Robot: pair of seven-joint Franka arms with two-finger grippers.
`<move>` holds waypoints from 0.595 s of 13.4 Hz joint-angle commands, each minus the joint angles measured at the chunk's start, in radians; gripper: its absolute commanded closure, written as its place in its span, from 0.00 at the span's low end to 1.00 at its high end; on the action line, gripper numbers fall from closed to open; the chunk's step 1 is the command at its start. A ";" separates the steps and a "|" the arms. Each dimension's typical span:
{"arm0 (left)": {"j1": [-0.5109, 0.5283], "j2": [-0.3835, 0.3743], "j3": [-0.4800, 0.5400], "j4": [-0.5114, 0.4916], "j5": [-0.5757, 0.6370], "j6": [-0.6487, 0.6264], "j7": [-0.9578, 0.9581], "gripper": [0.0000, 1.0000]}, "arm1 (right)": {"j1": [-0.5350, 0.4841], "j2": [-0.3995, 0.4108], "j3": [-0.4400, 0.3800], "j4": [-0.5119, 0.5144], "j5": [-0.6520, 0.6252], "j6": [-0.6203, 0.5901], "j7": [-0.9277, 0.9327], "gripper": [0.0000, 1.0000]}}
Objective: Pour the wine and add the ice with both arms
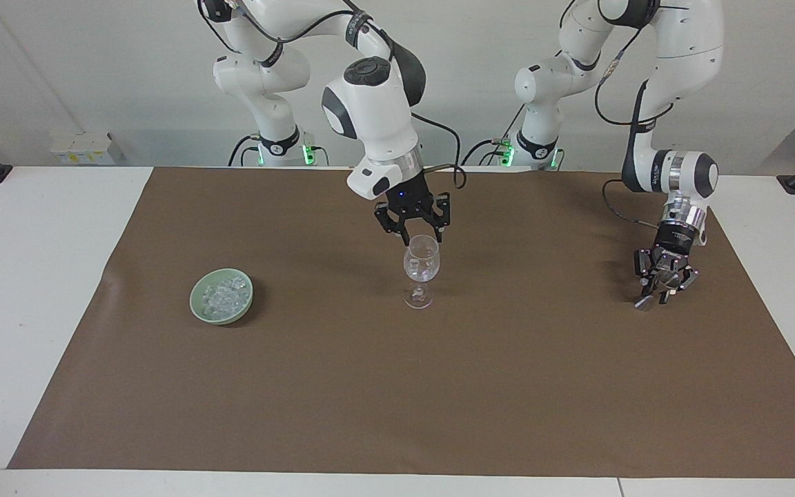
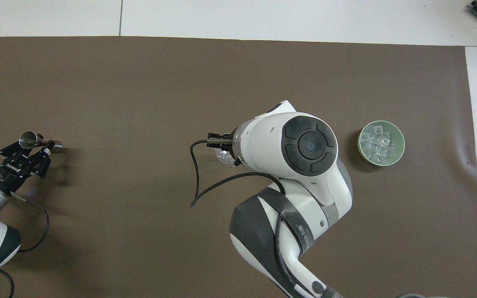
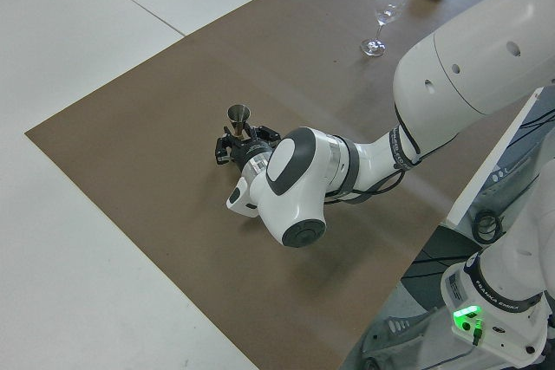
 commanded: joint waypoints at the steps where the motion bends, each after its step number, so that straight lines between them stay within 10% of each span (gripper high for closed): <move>1: 0.010 0.001 -0.002 0.004 -0.012 -0.002 0.010 0.00 | -0.005 -0.007 0.009 0.005 -0.022 0.019 0.030 0.00; 8: 0.013 -0.040 -0.002 -0.010 -0.012 -0.007 0.009 0.00 | -0.021 -0.036 -0.144 0.043 -0.129 -0.047 -0.001 0.00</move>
